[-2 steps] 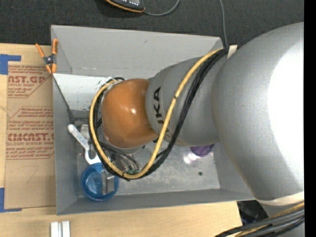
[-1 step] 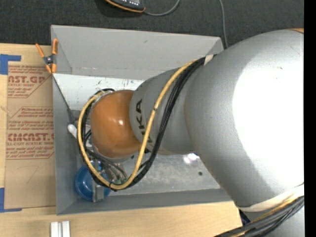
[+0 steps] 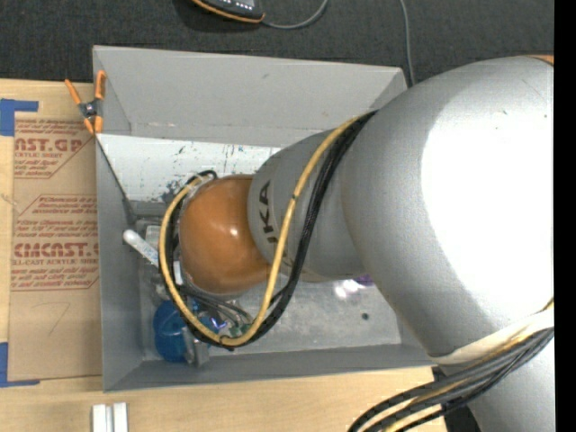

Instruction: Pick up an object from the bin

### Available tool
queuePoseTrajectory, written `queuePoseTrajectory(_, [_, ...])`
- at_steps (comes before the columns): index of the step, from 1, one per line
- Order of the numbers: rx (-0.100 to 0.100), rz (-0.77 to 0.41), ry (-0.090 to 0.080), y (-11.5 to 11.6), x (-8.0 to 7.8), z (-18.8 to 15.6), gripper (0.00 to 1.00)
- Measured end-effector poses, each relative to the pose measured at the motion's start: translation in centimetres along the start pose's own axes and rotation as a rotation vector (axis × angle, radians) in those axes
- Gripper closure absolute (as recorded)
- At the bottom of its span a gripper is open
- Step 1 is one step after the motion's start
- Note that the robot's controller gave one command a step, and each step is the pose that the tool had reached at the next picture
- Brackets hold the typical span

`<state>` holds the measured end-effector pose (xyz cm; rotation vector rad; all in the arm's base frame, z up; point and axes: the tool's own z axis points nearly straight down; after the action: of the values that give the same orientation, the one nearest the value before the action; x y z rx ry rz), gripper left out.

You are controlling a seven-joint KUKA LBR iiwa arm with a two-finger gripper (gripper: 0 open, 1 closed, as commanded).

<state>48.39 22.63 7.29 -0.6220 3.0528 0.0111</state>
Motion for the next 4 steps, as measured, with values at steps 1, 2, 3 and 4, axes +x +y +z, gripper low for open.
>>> queuePoseTrajectory(1, [0.000, 0.253, 0.009, 0.4, -0.7, 0.1, 1.00])
queuePoseTrajectory(2, [0.000, 0.254, 0.009, 0.4, -0.7, 0.1, 1.00])
queuePoseTrajectory(3, [0.000, 0.254, 0.011, 0.4, -0.7, -0.4, 1.00])
queuePoseTrajectory(4, [0.001, 0.253, 0.017, 0.4, -0.6, -1.2, 1.00])
